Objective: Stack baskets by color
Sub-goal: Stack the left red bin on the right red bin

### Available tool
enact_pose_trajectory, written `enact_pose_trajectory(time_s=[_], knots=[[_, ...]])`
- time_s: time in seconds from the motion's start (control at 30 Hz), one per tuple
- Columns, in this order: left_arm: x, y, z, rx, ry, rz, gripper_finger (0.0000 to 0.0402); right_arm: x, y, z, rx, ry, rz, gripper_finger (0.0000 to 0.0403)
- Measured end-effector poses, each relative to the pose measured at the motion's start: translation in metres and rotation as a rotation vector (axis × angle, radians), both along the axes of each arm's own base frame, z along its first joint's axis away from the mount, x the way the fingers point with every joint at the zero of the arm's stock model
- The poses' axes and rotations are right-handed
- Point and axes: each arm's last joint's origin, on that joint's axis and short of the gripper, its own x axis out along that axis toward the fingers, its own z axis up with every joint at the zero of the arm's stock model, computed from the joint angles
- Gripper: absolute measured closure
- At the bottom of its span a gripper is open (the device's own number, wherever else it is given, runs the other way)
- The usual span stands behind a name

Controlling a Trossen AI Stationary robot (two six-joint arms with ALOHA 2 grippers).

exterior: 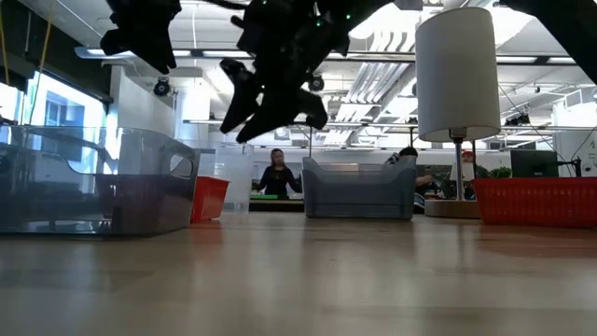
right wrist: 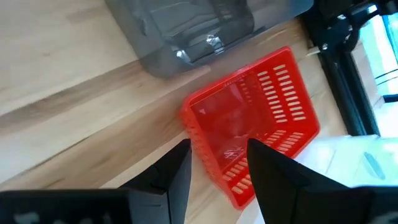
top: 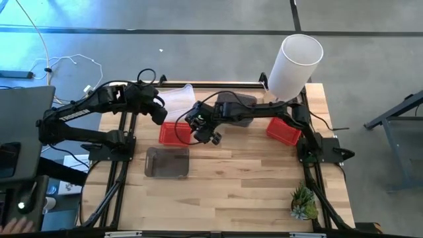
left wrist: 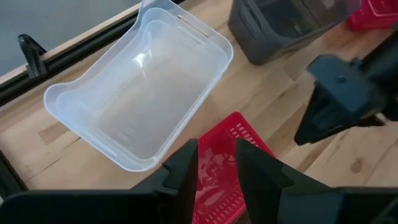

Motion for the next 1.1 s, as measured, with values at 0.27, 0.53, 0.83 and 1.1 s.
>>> enact_pose_trajectory(time_s=[0.27,0.53,0.83,1.1], knots=[[0.000,0.000,0.000,0.000,0.000,0.001,0.0307,0.014,-0.002,-0.026,-0.027,-0.024,0.007,0.0261],[0.000,0.000,0.000,-0.001,-0.002,0.002,0.0309,0.021,-0.004,-0.045,-0.081,-0.024,0.019,0.0261],[0.000,0.000,0.000,-0.002,-0.002,0.003,0.0307,0.024,-0.008,-0.053,-0.058,-0.029,0.018,0.0261],[0.000,0.000,0.000,-0.008,-0.006,0.003,0.0308,0.028,-0.009,-0.077,-0.089,0.014,-0.006,0.0261]])
